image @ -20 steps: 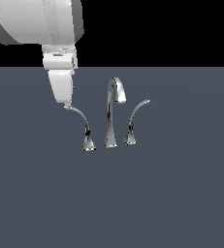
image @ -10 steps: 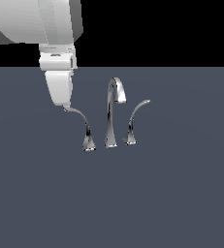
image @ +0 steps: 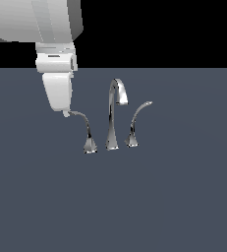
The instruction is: Turn on the faucet by rotating a designated handle.
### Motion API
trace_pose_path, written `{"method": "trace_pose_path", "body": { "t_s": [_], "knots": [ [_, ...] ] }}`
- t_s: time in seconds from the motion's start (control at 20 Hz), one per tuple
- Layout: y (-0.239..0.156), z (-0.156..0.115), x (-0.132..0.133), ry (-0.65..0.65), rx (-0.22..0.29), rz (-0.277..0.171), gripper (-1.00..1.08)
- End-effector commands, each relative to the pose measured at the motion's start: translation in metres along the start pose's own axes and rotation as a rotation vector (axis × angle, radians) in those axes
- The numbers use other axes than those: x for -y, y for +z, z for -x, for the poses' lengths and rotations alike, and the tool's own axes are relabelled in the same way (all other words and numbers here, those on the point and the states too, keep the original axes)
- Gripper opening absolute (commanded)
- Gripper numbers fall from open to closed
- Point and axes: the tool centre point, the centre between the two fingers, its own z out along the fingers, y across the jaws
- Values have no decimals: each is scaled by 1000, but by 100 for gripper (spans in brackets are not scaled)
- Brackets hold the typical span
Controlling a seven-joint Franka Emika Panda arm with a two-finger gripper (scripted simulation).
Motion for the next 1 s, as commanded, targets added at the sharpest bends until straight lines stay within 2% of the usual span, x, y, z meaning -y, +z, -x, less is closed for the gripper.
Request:
{"method": "trace_pose_path", "body": {
  "t_s": [0.0, 0.2, 0.3, 0.95],
  "knots": [
    [-1, -11, -11, 14, -5, 7, -100],
    [-1, -13, -23, 12, -6, 10, -100],
    [0, -6, -18, 0, -2, 6, -100],
    [-2, -59, -44, 11, -5, 10, -100]
  ]
}}
